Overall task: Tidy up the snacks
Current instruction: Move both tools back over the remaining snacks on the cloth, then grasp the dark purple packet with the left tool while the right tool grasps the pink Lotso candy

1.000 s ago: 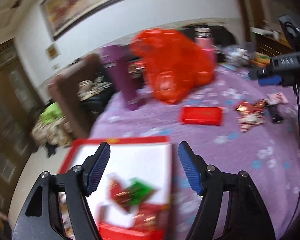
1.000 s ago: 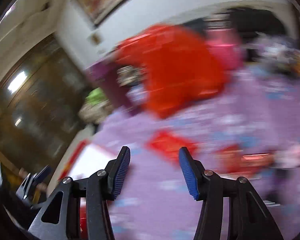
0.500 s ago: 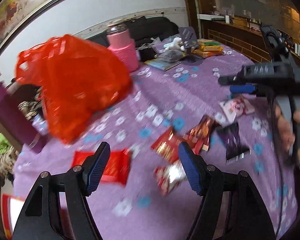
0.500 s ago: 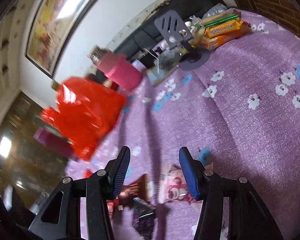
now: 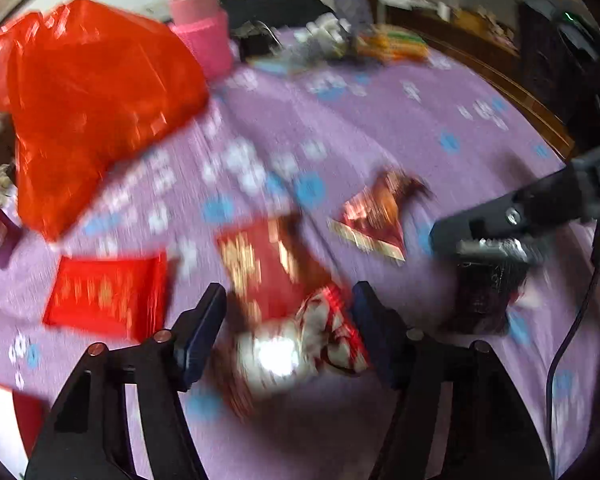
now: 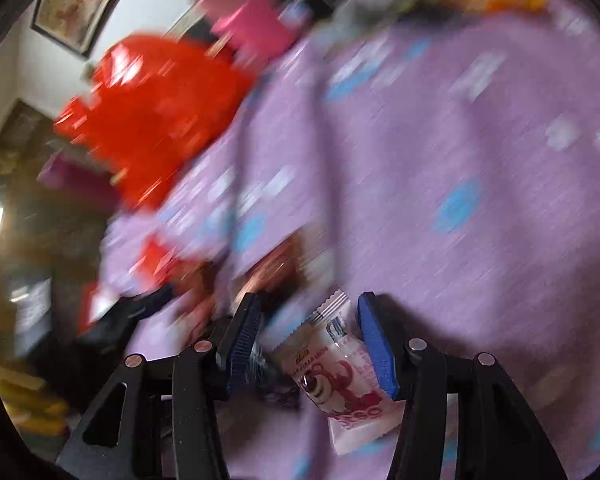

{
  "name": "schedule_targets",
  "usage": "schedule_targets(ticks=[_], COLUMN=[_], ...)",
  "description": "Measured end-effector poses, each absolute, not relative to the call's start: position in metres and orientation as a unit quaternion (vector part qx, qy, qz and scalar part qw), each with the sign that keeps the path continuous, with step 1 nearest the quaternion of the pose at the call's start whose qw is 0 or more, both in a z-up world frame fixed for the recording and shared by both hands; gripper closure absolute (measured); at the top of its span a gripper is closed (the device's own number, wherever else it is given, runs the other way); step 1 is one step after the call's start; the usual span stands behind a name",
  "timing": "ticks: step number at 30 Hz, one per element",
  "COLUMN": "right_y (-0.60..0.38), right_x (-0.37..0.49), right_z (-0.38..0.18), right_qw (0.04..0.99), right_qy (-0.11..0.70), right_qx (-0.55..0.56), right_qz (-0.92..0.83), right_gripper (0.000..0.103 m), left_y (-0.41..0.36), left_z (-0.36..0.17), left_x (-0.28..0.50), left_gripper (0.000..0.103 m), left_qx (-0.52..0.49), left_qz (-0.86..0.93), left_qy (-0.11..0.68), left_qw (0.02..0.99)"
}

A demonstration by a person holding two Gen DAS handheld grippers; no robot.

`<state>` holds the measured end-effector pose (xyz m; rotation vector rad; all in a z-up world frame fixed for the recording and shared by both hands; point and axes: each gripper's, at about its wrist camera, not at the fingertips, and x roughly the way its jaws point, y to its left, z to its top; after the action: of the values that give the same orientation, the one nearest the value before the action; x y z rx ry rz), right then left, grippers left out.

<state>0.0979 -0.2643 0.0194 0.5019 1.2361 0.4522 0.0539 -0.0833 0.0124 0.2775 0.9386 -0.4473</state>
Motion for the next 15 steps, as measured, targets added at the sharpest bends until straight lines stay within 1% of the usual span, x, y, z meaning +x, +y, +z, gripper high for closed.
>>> schedule_targets(ticks=[2,4,6,7,9,12,14,15], right_y=[-0.241,-0.219,-0.211,-0.211,-0.216,-0.218,-0.221,-0.224], right_x=[0.09,0.083,0.079,0.075,0.072,0.064,0.059,0.055], right_z=[0.015,0.02,0.029,0.035,0.042,0.049,0.046,0.044], right_qw=[0.719,0.707,0.715,0.728,0.744,0.774,0.774,0.774], right_qy=[0.594,0.598,0.589,0.583,0.576,0.569,0.575,0.577], right_qx=[0.219,0.199,0.183,0.168,0.163,0.104,0.081,0.064], right_qz=[0.286,0.321,0.329,0.318,0.297,0.258,0.252,0.251], right_gripper=[0.05,0.05,0.05,0.047,0.046,0.043,0.043,0.043], left_y=[-0.072,-0.055,-0.038,-0.032,-0.024,-0.031,-0.043,-0.049], left_z=[0.015,0.021,0.033,0.039,0.05,0.063,0.064,0.062], left_x=[0.035,0.007,-0.014,-0.021,-0.029,-0.038,-0.045,-0.05], left_gripper=[0.049,0.051,0.05,0.05,0.05,0.049,0.044,0.044], left_qx=[0.147,0.175,0.18,0.175,0.164,0.149,0.167,0.185], left_qz=[-0.228,-0.234,-0.229,-0.226,-0.221,-0.235,-0.241,-0.241], left_qy=[0.459,0.455,0.44,0.433,0.422,0.401,0.389,0.383], left_qw=[0.846,0.841,0.849,0.855,0.864,0.873,0.873,0.872])
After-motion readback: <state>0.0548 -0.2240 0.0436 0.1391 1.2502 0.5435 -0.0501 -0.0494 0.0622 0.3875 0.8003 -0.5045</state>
